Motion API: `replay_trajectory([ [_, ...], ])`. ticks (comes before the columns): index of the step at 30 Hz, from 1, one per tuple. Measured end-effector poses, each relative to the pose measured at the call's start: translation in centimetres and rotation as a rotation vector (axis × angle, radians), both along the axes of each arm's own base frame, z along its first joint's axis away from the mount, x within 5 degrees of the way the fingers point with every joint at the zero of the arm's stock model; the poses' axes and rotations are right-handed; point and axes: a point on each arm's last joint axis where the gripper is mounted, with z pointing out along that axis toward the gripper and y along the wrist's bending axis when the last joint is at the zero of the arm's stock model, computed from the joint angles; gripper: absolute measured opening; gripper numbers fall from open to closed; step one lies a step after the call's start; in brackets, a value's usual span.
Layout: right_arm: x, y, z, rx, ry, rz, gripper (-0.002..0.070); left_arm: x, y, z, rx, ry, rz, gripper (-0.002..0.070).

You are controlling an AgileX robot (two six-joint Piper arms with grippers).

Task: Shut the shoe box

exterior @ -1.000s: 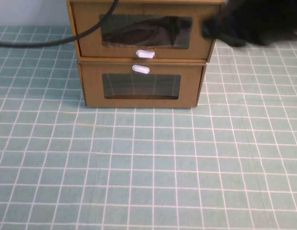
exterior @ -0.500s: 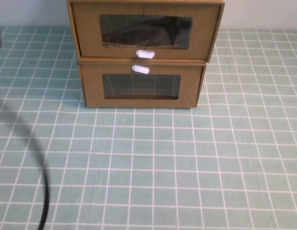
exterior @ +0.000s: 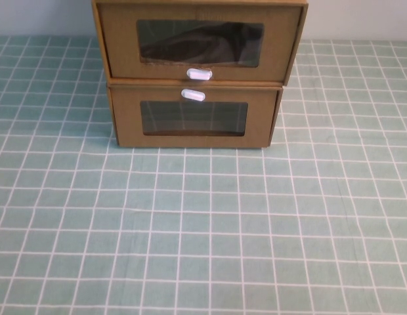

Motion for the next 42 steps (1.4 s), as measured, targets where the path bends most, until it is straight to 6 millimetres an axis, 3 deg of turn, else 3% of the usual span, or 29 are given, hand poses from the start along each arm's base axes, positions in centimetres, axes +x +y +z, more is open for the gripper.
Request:
replay_trajectory([
  [7,2.0,0.6,-5.1,0.085,-0.038,-0.083,-0.0011,1.0,-0.2,-6.1,0.027,0.147,0.005,-0.0005],
  [13,2.6,0.5,-8.7,0.073,-0.038,-0.123,-0.0011,1.5,0.2,-8.0,0.007,0.165,0.053,-0.0005],
  [26,2.4,0.7,-9.8,0.015,0.040,-0.098,-0.0011,1.5,0.1,-8.5,0.000,0.184,0.052,-0.0005],
  [42,2.5,0.5,-9.8,-0.036,-0.003,-0.112,-0.0011,1.5,0.1,-8.5,-0.002,0.186,0.052,-0.0005],
])
